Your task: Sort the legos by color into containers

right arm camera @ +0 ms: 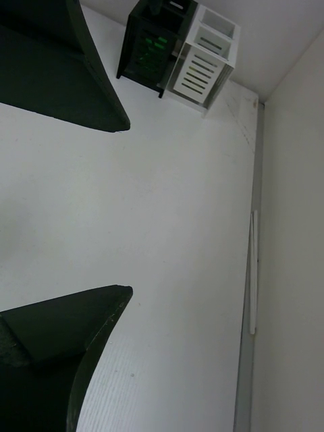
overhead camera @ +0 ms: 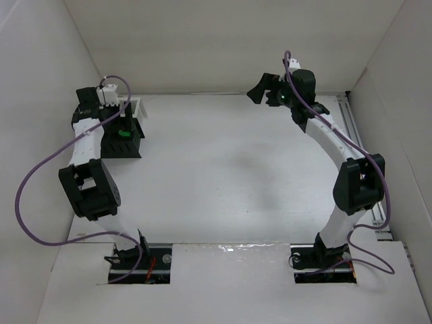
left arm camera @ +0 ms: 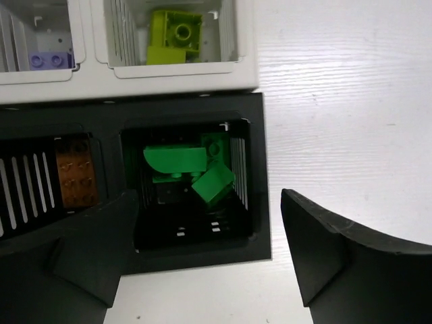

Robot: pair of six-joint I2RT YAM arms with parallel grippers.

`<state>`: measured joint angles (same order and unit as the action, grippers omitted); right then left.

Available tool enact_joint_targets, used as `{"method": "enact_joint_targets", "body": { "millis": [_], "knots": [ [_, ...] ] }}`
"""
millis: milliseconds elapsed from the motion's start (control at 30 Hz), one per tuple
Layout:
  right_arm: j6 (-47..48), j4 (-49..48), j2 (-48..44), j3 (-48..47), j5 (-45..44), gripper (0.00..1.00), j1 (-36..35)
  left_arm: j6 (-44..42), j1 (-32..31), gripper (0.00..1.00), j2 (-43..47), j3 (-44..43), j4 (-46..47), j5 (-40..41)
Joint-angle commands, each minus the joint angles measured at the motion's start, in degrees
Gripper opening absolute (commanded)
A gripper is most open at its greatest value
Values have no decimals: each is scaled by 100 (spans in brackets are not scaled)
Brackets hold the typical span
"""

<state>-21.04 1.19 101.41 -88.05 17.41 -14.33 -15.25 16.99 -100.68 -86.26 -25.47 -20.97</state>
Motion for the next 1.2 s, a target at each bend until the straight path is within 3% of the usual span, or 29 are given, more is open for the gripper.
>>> {"method": "enact_joint_targets", "body": {
  "millis": [0,133,300,467,533,633,667,767,867,1167],
  "knots": [
    [117,-119,-183,-29,-62,100,-44,38,41,85,795,-92,297,-284],
    [451,-119,-402,174,-247,100,-44,794,41,93,1314,-855,649,-285],
    [689,-119,-640,463,-396,100,-44,1111,-600,96,1315,-1534,790,-275],
    [899,-119,-815,736,-519,91,-44,972,-1329,58,1104,-1106,447,-977],
    [952,-119,-868,850,-589,91,-44,919,-1812,54,1042,-772,499,-1111],
    [1128,-119,-982,1166,-590,91,-44,1049,-2243,66,963,-7,883,-1180],
    [1189,-119,-982,1263,-590,91,-44,1215,-2244,78,963,195,1069,-1181],
    [1698,151,-1141,1580,-257,97,-44,1612,-2244,100,788,628,1343,-823],
    [2050,347,-1201,1878,43,99,-44,1612,-2244,100,543,777,1274,-409],
    [2113,347,-1377,2301,-168,99,185,1525,-2297,100,348,979,1396,-258]
  ]
}}
